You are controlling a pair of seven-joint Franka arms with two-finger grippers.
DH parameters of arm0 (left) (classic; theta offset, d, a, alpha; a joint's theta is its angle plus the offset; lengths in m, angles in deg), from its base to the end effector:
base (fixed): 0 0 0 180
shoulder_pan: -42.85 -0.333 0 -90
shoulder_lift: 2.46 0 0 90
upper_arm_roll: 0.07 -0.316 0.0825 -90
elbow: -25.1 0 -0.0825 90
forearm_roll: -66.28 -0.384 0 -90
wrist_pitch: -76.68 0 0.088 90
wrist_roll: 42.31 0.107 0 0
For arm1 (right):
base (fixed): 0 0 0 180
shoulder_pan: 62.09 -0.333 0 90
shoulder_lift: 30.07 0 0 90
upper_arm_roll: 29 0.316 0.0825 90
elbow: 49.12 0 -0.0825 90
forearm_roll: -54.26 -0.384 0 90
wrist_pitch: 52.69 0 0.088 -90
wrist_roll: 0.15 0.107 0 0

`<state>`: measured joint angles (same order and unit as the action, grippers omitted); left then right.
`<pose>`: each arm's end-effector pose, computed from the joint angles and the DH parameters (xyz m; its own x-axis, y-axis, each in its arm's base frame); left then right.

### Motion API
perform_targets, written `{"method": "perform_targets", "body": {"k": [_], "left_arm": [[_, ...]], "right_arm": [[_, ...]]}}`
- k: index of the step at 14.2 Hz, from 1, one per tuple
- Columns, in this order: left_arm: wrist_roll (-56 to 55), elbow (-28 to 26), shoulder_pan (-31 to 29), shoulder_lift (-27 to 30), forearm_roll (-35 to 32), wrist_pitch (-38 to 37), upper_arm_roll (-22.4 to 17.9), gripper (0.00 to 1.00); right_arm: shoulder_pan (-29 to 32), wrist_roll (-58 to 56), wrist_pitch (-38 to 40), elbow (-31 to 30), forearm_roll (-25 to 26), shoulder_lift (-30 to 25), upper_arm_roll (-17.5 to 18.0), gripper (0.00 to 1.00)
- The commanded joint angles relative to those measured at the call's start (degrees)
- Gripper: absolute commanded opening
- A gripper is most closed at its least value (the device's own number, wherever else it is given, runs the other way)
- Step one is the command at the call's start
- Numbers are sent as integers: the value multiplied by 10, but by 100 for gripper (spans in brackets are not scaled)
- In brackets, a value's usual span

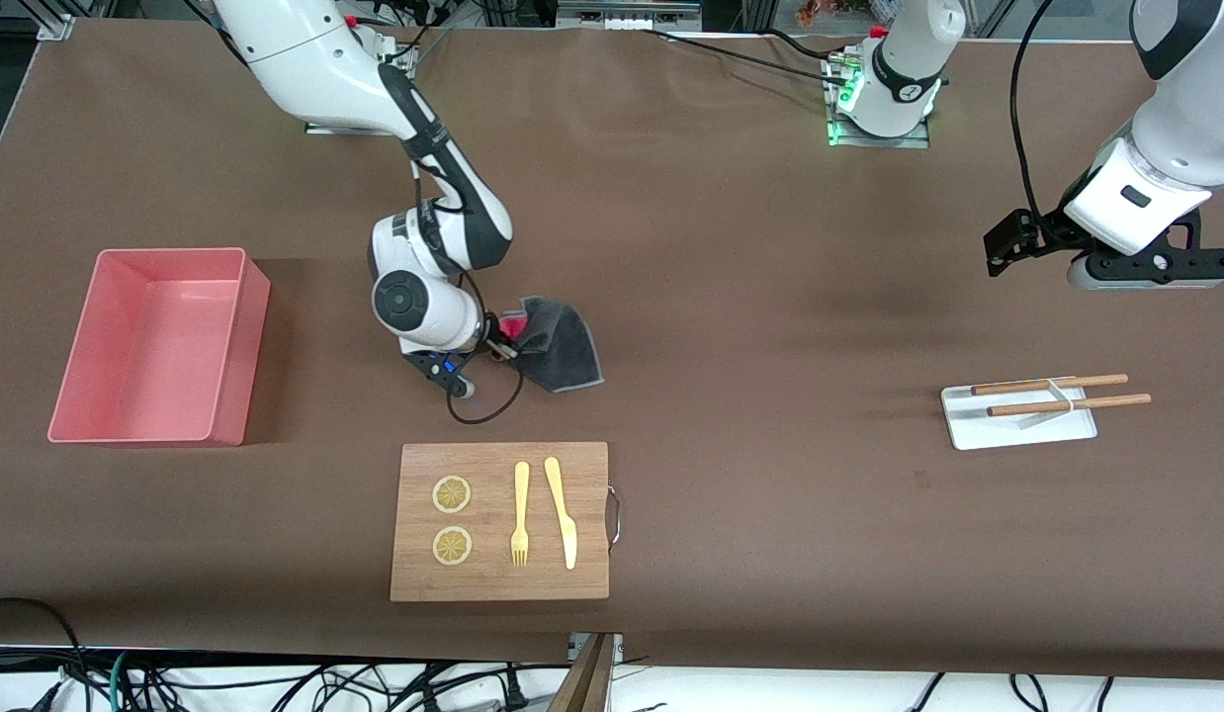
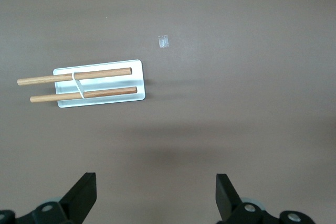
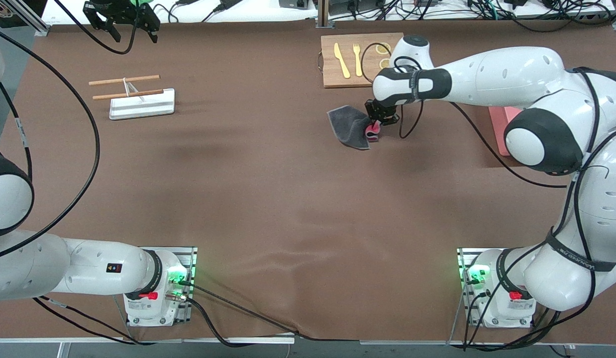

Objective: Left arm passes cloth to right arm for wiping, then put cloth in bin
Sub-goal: 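Wipe the table with the cloth toward the cutting board, right gripper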

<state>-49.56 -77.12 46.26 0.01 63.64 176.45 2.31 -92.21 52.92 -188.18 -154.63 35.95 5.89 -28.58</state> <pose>0.5469 -0.0517 0.5617 0.9998 0.0176 0.0061 0.0178 -0.9987 -0.0468 0.5433 0.3248 0.1762 0.7836 -0.5746 -0.2364 -0.5948 -0.8037 -0.0180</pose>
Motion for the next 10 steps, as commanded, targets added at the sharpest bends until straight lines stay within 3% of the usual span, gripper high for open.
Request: {"method": "perform_targets", "body": {"k": [1, 10], "left_arm": [[18, 18, -2, -9, 9, -15, 0, 100], [17, 19, -2, -9, 9, -16, 3, 100]], "right_arm": [[12, 8, -2, 20, -11, 13, 17, 0], [128, -164, 7, -26, -5, -8, 24, 0]]}}
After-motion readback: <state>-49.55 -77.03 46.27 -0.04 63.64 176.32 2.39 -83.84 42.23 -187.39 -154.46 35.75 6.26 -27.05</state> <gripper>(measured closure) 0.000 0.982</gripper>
